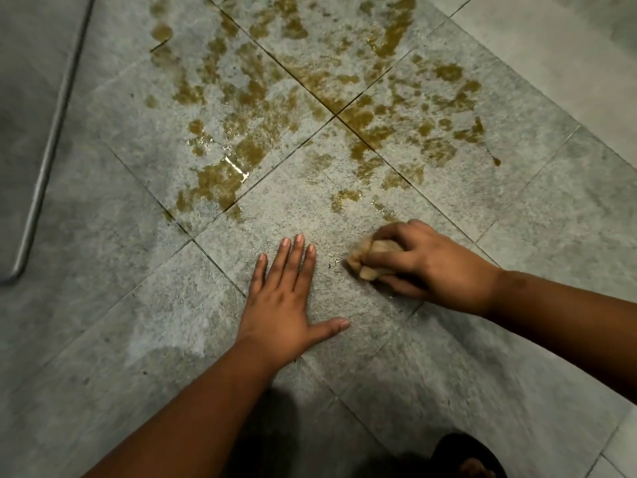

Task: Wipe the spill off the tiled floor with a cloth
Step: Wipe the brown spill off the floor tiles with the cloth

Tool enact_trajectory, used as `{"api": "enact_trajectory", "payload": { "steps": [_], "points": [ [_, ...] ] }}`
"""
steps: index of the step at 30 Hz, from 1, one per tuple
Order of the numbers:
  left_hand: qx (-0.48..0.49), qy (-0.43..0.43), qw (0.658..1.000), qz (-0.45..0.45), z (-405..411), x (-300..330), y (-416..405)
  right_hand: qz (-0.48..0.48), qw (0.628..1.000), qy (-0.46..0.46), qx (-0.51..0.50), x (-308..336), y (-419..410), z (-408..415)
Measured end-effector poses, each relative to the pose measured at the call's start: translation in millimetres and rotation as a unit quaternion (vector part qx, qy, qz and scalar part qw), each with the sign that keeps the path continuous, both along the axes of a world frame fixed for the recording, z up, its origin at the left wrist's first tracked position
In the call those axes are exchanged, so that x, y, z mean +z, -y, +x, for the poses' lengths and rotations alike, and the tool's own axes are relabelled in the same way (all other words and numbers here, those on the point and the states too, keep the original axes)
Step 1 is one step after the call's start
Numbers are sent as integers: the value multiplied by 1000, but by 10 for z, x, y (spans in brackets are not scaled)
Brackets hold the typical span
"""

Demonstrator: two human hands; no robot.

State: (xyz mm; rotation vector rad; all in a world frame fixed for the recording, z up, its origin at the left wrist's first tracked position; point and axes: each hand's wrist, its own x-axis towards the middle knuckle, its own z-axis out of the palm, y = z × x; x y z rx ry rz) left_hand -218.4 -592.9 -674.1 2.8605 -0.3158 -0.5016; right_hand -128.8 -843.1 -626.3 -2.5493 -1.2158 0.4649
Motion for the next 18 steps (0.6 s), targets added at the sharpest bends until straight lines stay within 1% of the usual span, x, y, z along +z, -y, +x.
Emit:
{"api": "enact_trajectory", "payload": {
  "steps": [2, 4, 7, 11, 13, 16, 18],
  "points": [
    [1, -2, 1000, 2, 5, -10, 5, 8, 1000, 6, -6, -1, -198, 72],
    [2, -3, 1000, 3, 7, -19, 5, -18, 1000, 4, 0, -58, -340, 111],
    [2, -3, 1000, 2, 7, -22, 4, -55, 998, -5, -5, -131, -339, 69],
    [0, -2, 1000, 4, -5, -22, -8, -53, 998, -18, -27, -117, -140, -149],
    [0, -3, 1000, 6, -1, -29, -9, -61, 998, -21, -20, -89, -42, -245],
    [1, -4, 1000, 8, 6, -28, -4, -55, 998, -29, 1, 7, -74, -163],
    [2, -8, 1000, 8, 11, -20, -2, -26, 999, -13, -12, 39, -204, -38]
  ]
}}
